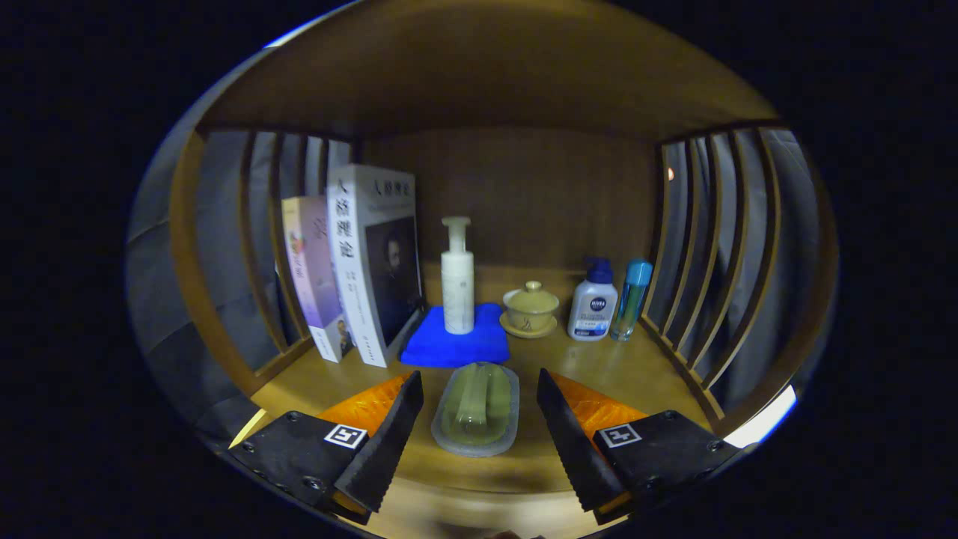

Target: Pull open the drawer, take out the items inside it, and place them on the countertop above the cabinet.

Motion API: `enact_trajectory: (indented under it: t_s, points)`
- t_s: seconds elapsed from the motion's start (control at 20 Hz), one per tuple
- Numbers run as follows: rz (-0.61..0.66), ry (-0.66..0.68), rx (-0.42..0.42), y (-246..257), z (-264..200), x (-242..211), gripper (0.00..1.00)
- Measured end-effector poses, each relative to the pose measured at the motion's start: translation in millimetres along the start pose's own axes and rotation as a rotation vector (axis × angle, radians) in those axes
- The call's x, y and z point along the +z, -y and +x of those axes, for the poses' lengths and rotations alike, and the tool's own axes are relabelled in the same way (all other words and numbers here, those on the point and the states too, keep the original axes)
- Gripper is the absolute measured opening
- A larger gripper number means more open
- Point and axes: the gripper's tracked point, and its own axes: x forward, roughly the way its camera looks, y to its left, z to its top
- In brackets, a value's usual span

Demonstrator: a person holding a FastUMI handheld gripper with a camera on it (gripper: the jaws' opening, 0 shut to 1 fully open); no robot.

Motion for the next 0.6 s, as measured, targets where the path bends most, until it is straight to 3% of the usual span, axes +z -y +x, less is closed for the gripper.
enact_trajectory:
  t_s: [0.25, 0.6]
  points:
    - [0.054, 0.167, 0.037, 5.0, -82.2, 0.0, 0.97]
    - [-0.002, 0.227, 0.020, 5.0, -158.0, -41.3, 0.96]
